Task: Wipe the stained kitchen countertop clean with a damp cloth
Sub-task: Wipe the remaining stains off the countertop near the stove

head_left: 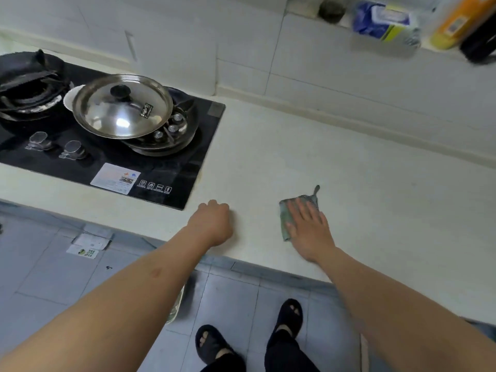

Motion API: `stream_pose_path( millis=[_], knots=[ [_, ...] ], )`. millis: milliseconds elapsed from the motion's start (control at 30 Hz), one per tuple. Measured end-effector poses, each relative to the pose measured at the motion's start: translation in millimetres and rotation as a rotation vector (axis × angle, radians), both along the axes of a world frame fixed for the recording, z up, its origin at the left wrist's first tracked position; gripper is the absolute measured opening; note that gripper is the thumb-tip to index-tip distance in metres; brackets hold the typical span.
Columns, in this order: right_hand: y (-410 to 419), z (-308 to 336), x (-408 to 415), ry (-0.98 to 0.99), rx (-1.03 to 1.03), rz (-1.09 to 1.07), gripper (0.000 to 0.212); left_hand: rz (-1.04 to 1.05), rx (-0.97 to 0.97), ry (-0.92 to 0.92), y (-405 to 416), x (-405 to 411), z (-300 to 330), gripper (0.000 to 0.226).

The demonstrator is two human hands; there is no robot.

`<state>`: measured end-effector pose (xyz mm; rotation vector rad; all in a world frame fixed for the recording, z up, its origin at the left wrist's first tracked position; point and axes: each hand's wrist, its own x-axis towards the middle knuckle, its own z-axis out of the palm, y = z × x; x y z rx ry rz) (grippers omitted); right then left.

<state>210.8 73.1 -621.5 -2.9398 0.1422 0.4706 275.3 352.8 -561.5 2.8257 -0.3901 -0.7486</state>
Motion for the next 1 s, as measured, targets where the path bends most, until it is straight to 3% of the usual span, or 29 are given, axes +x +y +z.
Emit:
stream_pose_path(
  millis=[133, 233, 300, 367, 500, 567, 667, 1000],
  knots=[
    [-50, 8, -18, 0.074, -0.074, -0.449, 0.068, -0.031, 0.092, 0.061, -16, 0, 5, 0.032],
    [-15, 12, -11, 0.098, -0.017, -0.62, 0.066, -0.014, 0.095, 0.095, -25, 1, 5, 0.041],
    [36, 7, -7, 0.056, 0.033, -0.467, 0.064, 0.08, 0.065, 0.129, -37, 2, 8, 0.047],
    [92, 4, -9, 0.005, 0.087, -0.18, 0.065, 0.149, 0.045, 0.133, -54, -2, 11, 0.047],
    [135, 5, -22, 0.059, -0.022, 0.345, 0.05, 0.028, -0.026, 0.022, -91, -13, 13, 0.04],
    [110, 7, -29, -0.007, -0.001, 0.33, 0.052, -0.023, -0.022, -0.008, -109, -15, 16, 0.038],
    [50, 5, -56, -0.095, 0.057, 0.129, 0.05, -0.052, -0.021, 0.012, -145, -25, 23, 0.036],
    [-141, 2, -179, -0.015, 0.019, -0.28, 0.058, -0.199, -0.021, 0.13, -225, -99, 22, 0.066]
  ],
)
